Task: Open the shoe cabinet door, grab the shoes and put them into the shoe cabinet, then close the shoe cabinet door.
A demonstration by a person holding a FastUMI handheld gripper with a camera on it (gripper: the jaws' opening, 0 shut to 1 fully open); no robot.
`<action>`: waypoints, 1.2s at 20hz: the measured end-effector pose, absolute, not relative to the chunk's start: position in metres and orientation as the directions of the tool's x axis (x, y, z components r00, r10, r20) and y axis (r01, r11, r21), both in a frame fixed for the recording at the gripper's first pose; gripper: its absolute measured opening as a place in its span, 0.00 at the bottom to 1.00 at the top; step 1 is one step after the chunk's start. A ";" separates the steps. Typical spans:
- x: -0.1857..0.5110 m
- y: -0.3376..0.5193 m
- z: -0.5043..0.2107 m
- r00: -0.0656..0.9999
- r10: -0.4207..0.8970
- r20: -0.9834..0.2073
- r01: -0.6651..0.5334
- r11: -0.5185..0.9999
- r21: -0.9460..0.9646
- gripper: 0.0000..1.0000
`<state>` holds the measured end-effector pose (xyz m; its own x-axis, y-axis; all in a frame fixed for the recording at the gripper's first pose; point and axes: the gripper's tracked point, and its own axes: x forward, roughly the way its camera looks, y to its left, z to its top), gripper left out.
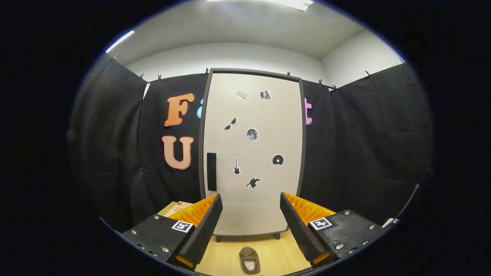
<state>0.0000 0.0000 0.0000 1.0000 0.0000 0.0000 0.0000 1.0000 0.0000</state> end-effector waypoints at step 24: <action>0.027 0.015 -0.018 0.998 0.046 -0.036 -0.045 0.999 0.022 0.95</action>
